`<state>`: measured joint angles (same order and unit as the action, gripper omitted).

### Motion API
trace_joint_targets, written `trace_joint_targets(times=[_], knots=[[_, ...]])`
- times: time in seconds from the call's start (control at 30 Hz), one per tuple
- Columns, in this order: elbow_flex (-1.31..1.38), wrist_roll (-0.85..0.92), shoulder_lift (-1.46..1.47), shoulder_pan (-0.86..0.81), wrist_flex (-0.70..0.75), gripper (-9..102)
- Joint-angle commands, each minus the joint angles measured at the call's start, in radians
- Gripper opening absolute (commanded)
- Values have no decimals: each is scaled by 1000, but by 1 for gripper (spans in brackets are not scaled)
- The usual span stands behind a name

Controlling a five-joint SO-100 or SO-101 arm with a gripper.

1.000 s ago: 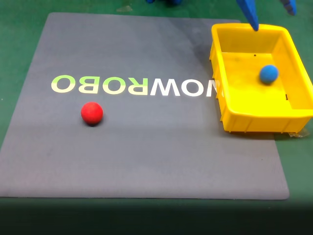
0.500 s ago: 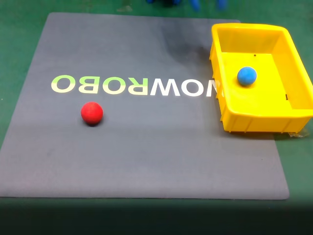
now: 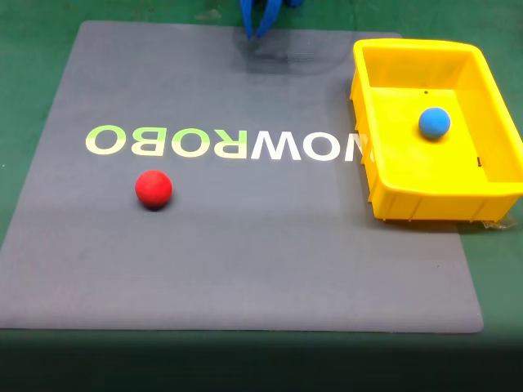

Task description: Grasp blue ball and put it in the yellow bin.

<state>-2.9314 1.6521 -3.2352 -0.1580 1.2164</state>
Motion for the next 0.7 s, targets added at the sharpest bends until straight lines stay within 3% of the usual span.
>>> trace_joint_targets(times=[0.0,0.67], knots=[[-34,-12,-78,-21,60,0],[-170,-29,-91,-25,155,0]])
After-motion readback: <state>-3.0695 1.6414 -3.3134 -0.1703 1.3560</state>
